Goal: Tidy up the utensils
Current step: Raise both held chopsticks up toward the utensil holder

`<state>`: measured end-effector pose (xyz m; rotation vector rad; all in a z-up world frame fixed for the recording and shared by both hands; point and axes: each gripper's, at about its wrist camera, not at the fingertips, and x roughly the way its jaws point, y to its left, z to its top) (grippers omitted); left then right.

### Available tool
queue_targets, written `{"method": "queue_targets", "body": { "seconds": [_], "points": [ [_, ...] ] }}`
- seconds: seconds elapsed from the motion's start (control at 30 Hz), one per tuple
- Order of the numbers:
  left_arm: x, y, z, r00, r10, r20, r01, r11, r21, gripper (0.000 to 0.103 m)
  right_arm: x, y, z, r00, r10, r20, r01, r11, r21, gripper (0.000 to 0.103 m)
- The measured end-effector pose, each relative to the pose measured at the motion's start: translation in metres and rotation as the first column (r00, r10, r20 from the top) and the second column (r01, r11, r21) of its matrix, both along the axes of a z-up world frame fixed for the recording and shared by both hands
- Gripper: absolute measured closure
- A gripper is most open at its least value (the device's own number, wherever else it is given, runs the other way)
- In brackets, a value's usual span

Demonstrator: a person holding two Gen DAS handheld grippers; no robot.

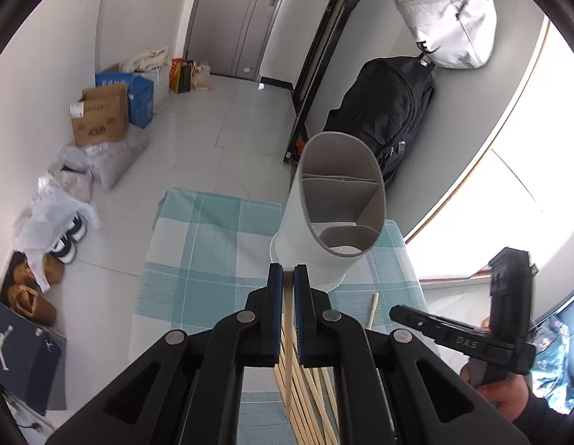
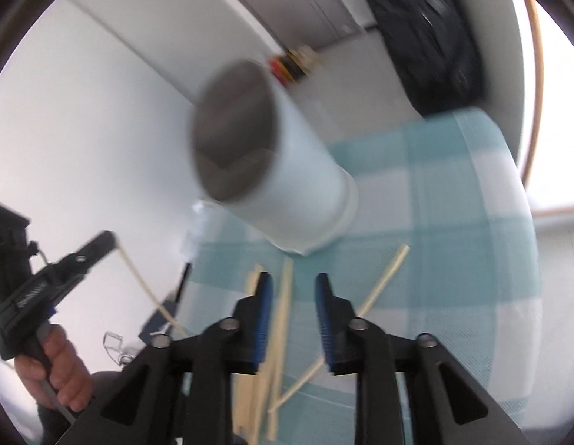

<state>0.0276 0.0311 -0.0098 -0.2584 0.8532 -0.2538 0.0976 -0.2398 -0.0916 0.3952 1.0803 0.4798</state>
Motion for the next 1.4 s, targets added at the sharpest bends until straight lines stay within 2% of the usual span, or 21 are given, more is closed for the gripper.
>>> {"method": "queue_targets", "body": {
  "seconds": [0.03,0.13,0.23,0.37,0.5,0.53,0.6,0.67,0.7,0.77,0.93,0.97,1.13,1.2,1.27,1.4],
  "points": [
    [0.001,0.003,-0.001,1.0,0.0,-0.004,0.0,1.0,-0.01,0.101,0.004,-0.002,-0.003,1.0,-0.012,-0.011,0.012,1.0,-0.017,0.073],
    [0.004,0.009,-0.004,1.0,0.007,-0.01,-0.007,1.0,-0.029,0.101,0.018,-0.004,-0.011,0.998,-0.037,-0.044,0.032,0.994,-0.102,0.056],
    [0.006,0.009,-0.005,1.0,-0.001,-0.013,0.001,1.0,-0.028,0.101,0.042,-0.005,-0.025,0.995,-0.051,-0.087,0.036,0.985,-0.169,0.056],
    [0.001,0.004,-0.001,1.0,-0.018,0.019,0.018,0.999,0.04,0.101,0.063,-0.006,-0.042,0.98,-0.101,-0.171,0.058,0.969,-0.241,0.056],
    [-0.001,0.004,-0.001,0.999,-0.028,0.03,0.025,0.996,0.082,0.101,0.07,0.009,-0.04,0.98,-0.097,-0.175,0.034,0.943,-0.33,0.057],
    [-0.001,0.004,-0.001,0.999,-0.028,0.027,0.026,0.997,0.079,0.101,0.069,0.014,-0.039,0.981,-0.096,-0.169,0.028,0.931,-0.364,0.064],
    [0.002,0.008,-0.001,0.999,-0.026,0.021,0.024,0.997,0.069,0.101,0.065,0.025,-0.039,0.985,-0.089,-0.15,0.013,0.894,-0.448,0.068],
    [0.002,0.011,-0.002,1.0,-0.019,0.016,0.018,0.998,0.058,0.101,0.059,0.032,-0.037,0.989,-0.085,-0.117,0.015,0.866,-0.5,0.083],
    [0.002,0.013,-0.002,1.0,-0.018,0.014,0.017,0.998,0.052,0.101,0.057,0.033,-0.036,0.991,-0.081,-0.109,0.015,0.864,-0.504,0.089],
    [0.002,0.013,-0.002,1.0,-0.015,0.014,0.014,0.999,0.048,0.101,0.053,0.029,-0.036,0.991,-0.092,-0.1,0.036,0.887,-0.46,0.096],
    [0.001,0.015,-0.004,1.0,-0.012,0.012,0.011,0.999,0.041,0.101,0.046,0.01,-0.029,0.989,-0.125,-0.072,0.095,0.94,-0.327,0.098],
    [0.0,0.015,-0.004,1.0,-0.011,0.014,0.011,0.999,0.035,0.101,0.047,0.016,-0.026,0.99,-0.127,-0.057,0.105,0.95,-0.295,0.103],
    [-0.002,0.014,-0.002,1.0,-0.009,0.024,0.008,1.0,0.024,0.101,0.026,0.014,0.001,0.996,-0.077,0.044,0.083,0.978,-0.19,0.103],
    [-0.003,0.013,-0.004,1.0,-0.007,0.017,0.006,1.0,0.017,0.101,0.02,0.015,0.004,0.997,-0.064,0.049,0.072,0.979,-0.19,0.103],
    [-0.004,0.013,-0.007,1.0,0.007,0.009,-0.007,1.0,0.012,0.101,0.013,0.017,0.001,0.999,-0.034,0.002,0.034,0.979,-0.203,0.101],
    [-0.007,0.015,-0.009,1.0,0.023,0.001,-0.023,1.0,-0.001,0.101,0.022,0.022,-0.012,0.999,0.029,-0.014,-0.032,0.954,-0.299,0.098]
  ]
}}
